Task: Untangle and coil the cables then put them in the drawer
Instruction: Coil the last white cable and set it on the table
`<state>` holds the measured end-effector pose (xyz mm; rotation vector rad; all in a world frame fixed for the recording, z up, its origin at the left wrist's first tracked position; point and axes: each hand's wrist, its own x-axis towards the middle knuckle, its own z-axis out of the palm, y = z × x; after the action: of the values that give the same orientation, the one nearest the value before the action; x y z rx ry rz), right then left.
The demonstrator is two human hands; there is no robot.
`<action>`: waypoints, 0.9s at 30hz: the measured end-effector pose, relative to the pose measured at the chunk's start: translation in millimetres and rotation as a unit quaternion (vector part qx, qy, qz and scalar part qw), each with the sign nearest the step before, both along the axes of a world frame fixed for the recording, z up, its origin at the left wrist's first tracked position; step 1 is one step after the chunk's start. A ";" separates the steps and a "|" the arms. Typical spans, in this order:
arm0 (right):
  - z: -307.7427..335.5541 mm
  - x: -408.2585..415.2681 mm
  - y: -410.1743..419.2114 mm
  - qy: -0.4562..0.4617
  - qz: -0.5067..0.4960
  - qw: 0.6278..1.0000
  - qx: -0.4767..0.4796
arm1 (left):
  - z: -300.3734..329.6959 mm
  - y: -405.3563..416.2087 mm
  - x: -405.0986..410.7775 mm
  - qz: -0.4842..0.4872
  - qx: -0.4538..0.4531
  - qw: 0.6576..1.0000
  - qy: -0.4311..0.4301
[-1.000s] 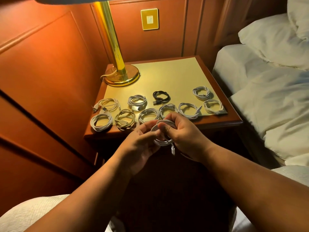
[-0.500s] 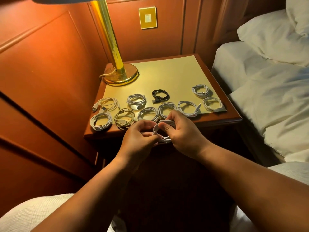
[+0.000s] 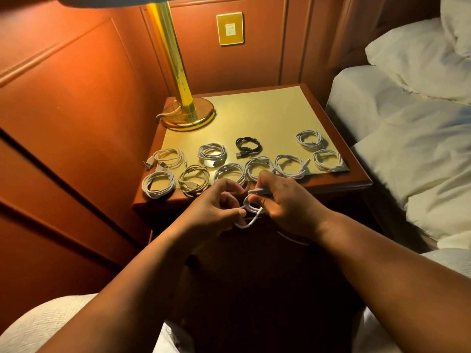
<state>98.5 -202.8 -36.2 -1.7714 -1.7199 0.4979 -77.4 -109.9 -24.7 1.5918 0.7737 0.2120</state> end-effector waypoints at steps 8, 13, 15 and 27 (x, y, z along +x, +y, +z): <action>6.9 -2.2 -3.9 0.319 -0.104 0.941 -0.055 | -10.5 -8.7 8.1 0.082 0.125 0.989 -0.010; 3.4 -7.1 -1.0 0.662 -0.148 0.728 -0.093 | -14.1 -14.5 10.3 0.173 -0.083 0.976 -0.106; 1.0 -9.9 -0.7 0.703 -0.155 0.689 -0.087 | -17.7 -21.5 15.3 0.214 -0.143 0.957 -0.133; -11.8 -32.7 1.2 0.392 -0.191 0.899 -0.034 | -29.0 -45.2 24.9 0.321 -0.230 0.902 -0.173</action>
<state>65.7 -201.7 -48.0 -1.5729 -0.7826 0.9387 -52.4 -155.0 -53.7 0.7809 0.9595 0.7148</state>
